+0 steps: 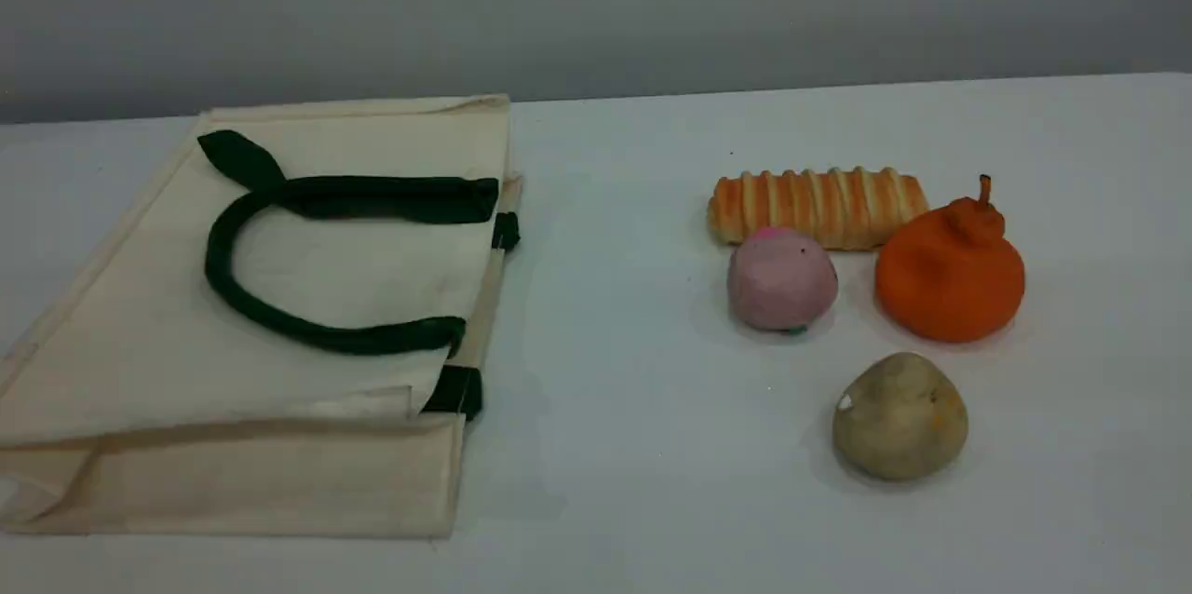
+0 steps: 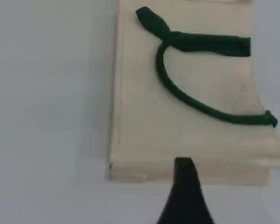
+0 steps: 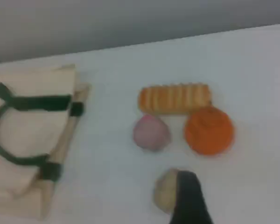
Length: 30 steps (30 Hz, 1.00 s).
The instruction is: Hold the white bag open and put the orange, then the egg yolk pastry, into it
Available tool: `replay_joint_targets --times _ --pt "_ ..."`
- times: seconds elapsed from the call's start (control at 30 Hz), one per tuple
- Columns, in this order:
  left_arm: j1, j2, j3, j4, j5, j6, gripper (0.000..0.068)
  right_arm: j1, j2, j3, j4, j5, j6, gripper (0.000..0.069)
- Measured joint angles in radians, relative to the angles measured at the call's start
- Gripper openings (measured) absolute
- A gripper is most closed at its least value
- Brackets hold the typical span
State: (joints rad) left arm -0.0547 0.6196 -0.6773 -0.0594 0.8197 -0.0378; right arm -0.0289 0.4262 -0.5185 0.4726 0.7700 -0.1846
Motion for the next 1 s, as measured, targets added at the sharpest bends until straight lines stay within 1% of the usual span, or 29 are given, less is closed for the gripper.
replay_joint_targets --times 0.13,0.3,0.5,0.6,0.77,0.87,1.0 --pt "0.000 0.187 -0.041 0.000 -0.072 -0.003 0.0472 0.000 0.170 0.000 0.143 -0.123 -0.122 0.0427" --pt "0.000 0.404 -0.091 0.006 -0.140 -0.046 0.0472 0.000 0.379 0.000 0.300 -0.238 -0.266 0.0427" --pt "0.001 0.625 -0.162 0.008 -0.206 -0.059 0.0472 0.000 0.623 0.000 0.495 -0.334 -0.468 0.0427" --pt "0.003 0.719 -0.192 0.015 -0.255 -0.080 0.0472 0.000 0.721 -0.018 0.601 -0.349 -0.583 0.0427" --pt "0.003 0.866 -0.225 0.016 -0.332 -0.080 0.0472 0.000 0.844 -0.071 0.766 -0.341 -0.745 0.0427" --pt "0.003 0.953 -0.256 0.009 -0.363 -0.080 0.0472 0.000 0.894 -0.110 0.832 -0.324 -0.808 0.0427" --pt "0.003 1.068 -0.308 0.001 -0.390 -0.080 0.0472 0.000 0.942 -0.153 0.881 -0.306 -0.855 0.0427"
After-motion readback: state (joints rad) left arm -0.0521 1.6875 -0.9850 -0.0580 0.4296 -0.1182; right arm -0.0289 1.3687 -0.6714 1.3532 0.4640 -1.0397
